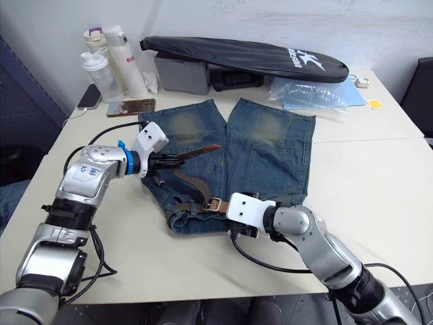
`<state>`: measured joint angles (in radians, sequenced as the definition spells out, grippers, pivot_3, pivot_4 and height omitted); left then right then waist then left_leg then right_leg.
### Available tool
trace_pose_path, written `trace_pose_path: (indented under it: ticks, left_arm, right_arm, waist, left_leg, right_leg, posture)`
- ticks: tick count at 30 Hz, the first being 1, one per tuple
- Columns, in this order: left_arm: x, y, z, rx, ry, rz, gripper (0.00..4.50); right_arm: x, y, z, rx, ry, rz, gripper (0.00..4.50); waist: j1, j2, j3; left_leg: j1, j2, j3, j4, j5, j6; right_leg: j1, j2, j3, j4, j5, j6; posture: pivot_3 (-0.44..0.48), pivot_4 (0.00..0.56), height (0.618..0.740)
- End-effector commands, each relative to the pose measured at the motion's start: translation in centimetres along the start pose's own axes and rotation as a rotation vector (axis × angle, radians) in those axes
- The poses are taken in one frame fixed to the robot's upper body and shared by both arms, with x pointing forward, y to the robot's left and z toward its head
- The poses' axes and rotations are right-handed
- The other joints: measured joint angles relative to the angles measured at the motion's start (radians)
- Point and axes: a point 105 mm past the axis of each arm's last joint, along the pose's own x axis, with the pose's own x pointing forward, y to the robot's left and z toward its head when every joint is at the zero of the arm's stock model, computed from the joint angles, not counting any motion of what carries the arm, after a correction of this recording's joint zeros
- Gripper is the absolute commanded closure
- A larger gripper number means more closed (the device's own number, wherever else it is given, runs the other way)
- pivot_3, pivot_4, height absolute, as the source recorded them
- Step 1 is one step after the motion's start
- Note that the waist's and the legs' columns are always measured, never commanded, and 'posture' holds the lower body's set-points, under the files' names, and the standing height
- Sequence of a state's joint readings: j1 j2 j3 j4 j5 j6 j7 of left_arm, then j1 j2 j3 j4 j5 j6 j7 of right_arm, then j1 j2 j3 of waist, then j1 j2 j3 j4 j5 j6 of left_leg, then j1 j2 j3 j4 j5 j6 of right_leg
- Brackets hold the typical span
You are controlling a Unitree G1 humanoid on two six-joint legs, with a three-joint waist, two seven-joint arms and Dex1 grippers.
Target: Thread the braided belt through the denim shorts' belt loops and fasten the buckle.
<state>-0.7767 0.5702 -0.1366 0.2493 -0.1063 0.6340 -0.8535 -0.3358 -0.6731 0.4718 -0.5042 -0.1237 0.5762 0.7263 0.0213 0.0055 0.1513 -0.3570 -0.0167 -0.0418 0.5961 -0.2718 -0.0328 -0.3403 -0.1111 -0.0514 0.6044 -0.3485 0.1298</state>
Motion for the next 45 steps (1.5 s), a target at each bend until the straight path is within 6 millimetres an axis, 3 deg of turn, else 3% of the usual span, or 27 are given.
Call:
trace_pose_path:
  ticks: [1, 8, 18, 22, 24, 27, 30, 33, 45]
  left_arm:
    - [-0.6, 0.4, 1.2, 0.045, -0.020, 0.014, 4.50]
    - [-0.5, 0.3, 1.1, 0.051, -0.015, 0.003, 4.50]
    - [-0.4, 0.4, 1.0, 0.068, -0.003, 0.001, 4.50]
    - [-0.4, 0.5, 1.1, 0.081, 0.000, 0.007, 4.50]
    - [-0.5, 0.6, 0.8, 0.102, 0.013, 0.013, 4.50]
    - [-0.6, 0.8, 0.4, 0.138, 0.039, 0.019, 4.50]
    - [-0.7, 0.8, -0.1, 0.178, 0.062, 0.020, 4.50]
    - [-0.7, 0.9, -0.3, 0.233, 0.087, 0.020, 4.50]
    - [0.0, 1.5, 0.8, 0.481, 0.143, 0.002, 4.50]
  right_arm:
    - [-0.2, -0.7, 0.0, -0.074, 0.007, -0.057, 0.84]
    - [-0.5, -2.8, 1.4, -0.120, -0.047, -0.177, 0.84]
    - [0.4, -2.3, 1.5, -0.091, -0.090, -0.194, 0.84]
    - [0.6, -1.9, 0.9, -0.053, -0.088, -0.205, 1.99]
    - [0.4, -2.3, 0.7, -0.028, -0.092, -0.241, 3.19]
    - [-0.2, -3.7, 0.4, 0.020, -0.106, -0.329, 4.45]
    - [-1.0, -5.3, 0.2, 0.064, -0.111, -0.429, 4.45]
    - [-1.2, -5.6, -0.1, 0.051, -0.103, -0.462, 4.45]
    - [0.2, -4.3, 1.3, -0.096, -0.087, -0.407, 4.45]
  waist:
    - [0.001, 0.000, 0.000]
    - [0.000, 0.000, 0.000]
    - [0.000, 0.000, 0.000]
    - [0.000, 0.000, 0.000]
    - [0.000, 0.000, 0.000]
    - [0.000, 0.000, 0.000]
    - [0.000, 0.000, 0.000]
    - [0.003, 0.000, 0.000]
    - [0.001, 0.000, 0.000]
  left_leg:
    - [0.000, 0.000, 0.000, 0.000, 0.000, 0.000]
    - [0.000, 0.000, 0.000, 0.000, 0.000, 0.000]
    - [0.000, 0.000, 0.000, 0.000, 0.000, 0.000]
    - [0.000, 0.000, 0.000, 0.000, 0.000, 0.000]
    - [0.000, 0.000, 0.000, 0.000, 0.000, 0.000]
    - [0.000, 0.000, 0.000, 0.000, 0.000, 0.000]
    - [0.000, 0.000, 0.000, 0.000, 0.000, 0.000]
    - [0.000, -0.001, 0.000, 0.000, 0.000, 0.000]
    - [0.000, 0.000, 0.000, 0.000, 0.000, 0.000]
  right_leg:
    - [0.000, 0.000, 0.000, 0.000, 0.000, 0.000]
    - [0.000, 0.000, 0.000, 0.000, 0.000, 0.000]
    - [0.000, 0.000, 0.000, 0.001, 0.000, 0.000]
    - [0.000, 0.000, 0.000, 0.001, 0.000, 0.000]
    - [0.000, 0.000, 0.000, 0.001, 0.000, 0.000]
    - [0.000, 0.000, 0.000, 0.001, 0.000, 0.000]
    - [0.000, 0.000, 0.000, 0.001, 0.000, 0.000]
    - [0.000, 0.000, 0.000, 0.001, 0.000, 0.000]
    - [0.000, 0.000, 0.000, 0.002, 0.000, 0.000]
  posture:
    - [0.000, 0.150, 0.740]
    - [0.000, 0.150, 0.740]
    - [0.000, 0.150, 0.740]
    - [0.000, 0.150, 0.740]
    - [0.000, 0.150, 0.740]
    - [0.000, 0.150, 0.740]
    - [0.000, 0.150, 0.740]
    - [0.000, 0.150, 0.740]
    - [0.000, 0.150, 0.740]
